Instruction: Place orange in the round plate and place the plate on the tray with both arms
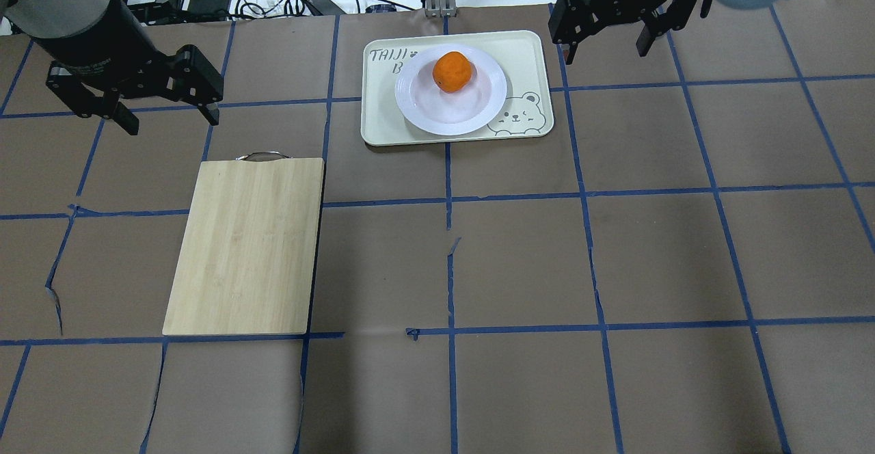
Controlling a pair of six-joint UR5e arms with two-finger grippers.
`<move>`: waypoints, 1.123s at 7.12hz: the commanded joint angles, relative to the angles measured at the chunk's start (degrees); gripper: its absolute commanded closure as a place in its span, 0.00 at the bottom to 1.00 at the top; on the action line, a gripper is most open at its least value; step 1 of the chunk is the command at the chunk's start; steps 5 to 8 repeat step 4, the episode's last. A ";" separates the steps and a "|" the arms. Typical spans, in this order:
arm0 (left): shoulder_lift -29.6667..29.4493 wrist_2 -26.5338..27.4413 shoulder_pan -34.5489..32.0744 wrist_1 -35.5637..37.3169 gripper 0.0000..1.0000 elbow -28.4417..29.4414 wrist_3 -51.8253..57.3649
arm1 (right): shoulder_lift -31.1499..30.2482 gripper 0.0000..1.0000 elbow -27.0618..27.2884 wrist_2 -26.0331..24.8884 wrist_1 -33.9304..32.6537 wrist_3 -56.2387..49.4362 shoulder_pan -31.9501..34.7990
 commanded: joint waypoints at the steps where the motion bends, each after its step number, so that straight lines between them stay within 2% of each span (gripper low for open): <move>1: 0.35 0.32 -0.20 0.00 0.00 -0.36 0.09 | -2.30 0.00 5.21 -0.72 -4.75 -0.48 -0.60; 3: 0.52 0.50 -0.20 -0.26 0.00 -0.54 0.44 | -3.00 0.00 4.95 -2.31 -1.87 -0.66 -0.69; 8: 0.52 0.50 -0.20 -0.26 0.00 -0.54 0.44 | -3.09 0.00 4.68 -2.40 -1.41 -0.66 -0.69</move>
